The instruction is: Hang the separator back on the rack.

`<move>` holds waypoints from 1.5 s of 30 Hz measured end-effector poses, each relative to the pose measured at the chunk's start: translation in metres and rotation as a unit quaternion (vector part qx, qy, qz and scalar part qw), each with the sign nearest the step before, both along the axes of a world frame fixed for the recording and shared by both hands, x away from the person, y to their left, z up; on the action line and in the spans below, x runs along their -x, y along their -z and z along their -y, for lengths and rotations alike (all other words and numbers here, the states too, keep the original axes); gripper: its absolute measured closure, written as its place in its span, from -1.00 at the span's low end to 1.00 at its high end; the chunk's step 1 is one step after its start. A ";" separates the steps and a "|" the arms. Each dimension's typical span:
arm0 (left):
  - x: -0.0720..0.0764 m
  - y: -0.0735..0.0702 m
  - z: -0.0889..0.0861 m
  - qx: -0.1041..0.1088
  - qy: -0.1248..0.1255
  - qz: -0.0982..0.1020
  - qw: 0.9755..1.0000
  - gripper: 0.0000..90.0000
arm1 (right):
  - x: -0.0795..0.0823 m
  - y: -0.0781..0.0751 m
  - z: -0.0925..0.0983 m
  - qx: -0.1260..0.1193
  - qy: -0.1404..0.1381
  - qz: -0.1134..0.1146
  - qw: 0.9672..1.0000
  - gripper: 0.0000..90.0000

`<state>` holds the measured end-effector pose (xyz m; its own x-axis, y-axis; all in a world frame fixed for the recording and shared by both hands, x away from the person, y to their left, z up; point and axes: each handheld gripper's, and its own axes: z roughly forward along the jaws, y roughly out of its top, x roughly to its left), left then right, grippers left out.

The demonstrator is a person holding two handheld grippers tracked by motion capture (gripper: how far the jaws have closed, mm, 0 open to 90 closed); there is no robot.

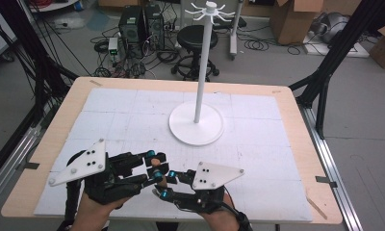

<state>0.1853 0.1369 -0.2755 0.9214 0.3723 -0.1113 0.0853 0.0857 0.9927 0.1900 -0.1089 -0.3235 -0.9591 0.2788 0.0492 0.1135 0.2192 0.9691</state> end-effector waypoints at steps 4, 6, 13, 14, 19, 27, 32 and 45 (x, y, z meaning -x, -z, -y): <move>-0.002 0.007 -0.022 0.016 -0.026 0.013 0.999 -0.24 | -0.009 -0.002 0.006 -0.010 0.003 -0.011 1.000 0.60; -0.003 0.014 -0.035 0.012 -0.041 0.010 0.999 -0.38 | -0.016 -0.004 0.010 -0.021 0.002 -0.015 1.000 0.60; -0.007 0.059 -0.085 -0.020 -0.103 -0.024 0.994 -0.57 | -0.050 -0.015 0.016 -0.029 0.000 -0.025 0.999 0.60; -0.008 0.066 -0.091 -0.027 -0.111 -0.027 0.993 -0.57 | -0.057 -0.018 0.015 -0.028 -0.002 -0.025 0.999 0.60; -0.011 0.096 -0.114 -0.048 -0.132 -0.045 0.989 -0.57 | -0.088 -0.027 0.016 -0.033 0.010 -0.034 0.999 0.60; -0.015 0.110 -0.132 -0.063 -0.154 -0.050 0.985 -0.58 | -0.136 -0.051 0.024 -0.055 0.038 -0.049 0.997 0.60; -0.017 0.110 -0.134 -0.063 -0.161 -0.047 0.984 -0.58 | -0.162 -0.079 0.030 -0.056 0.059 -0.041 0.996 0.60; -0.016 0.110 -0.137 -0.065 -0.161 -0.046 0.984 -0.58 | -0.208 -0.129 0.031 -0.062 0.105 -0.047 0.991 0.60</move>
<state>0.2013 0.2735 -0.3857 0.7417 0.6599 -0.1200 0.1639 -0.0047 0.9865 0.3980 -0.1403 -0.1945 -0.8705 0.4572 0.1821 0.2351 0.0613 0.9700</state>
